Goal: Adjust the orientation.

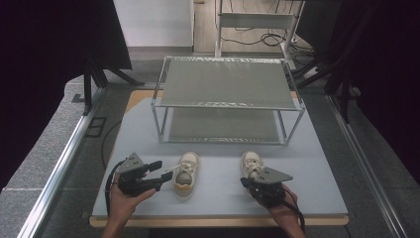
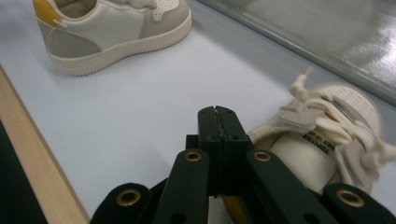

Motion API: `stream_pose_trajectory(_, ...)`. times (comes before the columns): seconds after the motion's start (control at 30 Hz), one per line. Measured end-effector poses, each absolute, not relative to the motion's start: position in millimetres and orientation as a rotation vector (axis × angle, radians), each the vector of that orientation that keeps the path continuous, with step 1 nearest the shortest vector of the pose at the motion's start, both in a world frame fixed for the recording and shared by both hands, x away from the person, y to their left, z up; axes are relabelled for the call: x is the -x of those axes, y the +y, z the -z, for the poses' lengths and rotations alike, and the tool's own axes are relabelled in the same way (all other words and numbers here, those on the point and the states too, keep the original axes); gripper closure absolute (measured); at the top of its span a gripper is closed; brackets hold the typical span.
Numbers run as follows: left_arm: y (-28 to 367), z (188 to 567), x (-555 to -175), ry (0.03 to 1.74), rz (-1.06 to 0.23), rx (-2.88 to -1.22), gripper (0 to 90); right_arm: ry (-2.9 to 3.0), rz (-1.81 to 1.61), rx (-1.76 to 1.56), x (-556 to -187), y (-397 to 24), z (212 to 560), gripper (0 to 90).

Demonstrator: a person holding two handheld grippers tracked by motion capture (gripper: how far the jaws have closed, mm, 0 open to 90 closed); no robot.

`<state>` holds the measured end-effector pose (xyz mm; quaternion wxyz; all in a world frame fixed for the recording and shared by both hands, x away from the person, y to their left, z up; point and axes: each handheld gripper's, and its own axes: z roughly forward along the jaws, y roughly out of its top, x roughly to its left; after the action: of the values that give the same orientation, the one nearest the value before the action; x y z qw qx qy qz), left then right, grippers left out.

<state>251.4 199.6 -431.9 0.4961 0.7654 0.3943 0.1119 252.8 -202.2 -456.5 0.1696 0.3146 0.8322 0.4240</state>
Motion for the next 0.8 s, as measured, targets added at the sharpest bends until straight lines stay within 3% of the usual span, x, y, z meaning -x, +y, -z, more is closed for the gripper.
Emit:
stream_pose_trajectory(0.53, 200, 430, -250, 0.952, -0.281, -1.852, 39.5, 2.370, -1.240, -0.889, -250, -227, 457, 87.8)
stream_pose_trajectory(0.8, 199, 428, -248, 0.940, -0.286, -1.860, 39.5, 2.331, -1.308, -0.777, -245, -237, 439, 76.3)
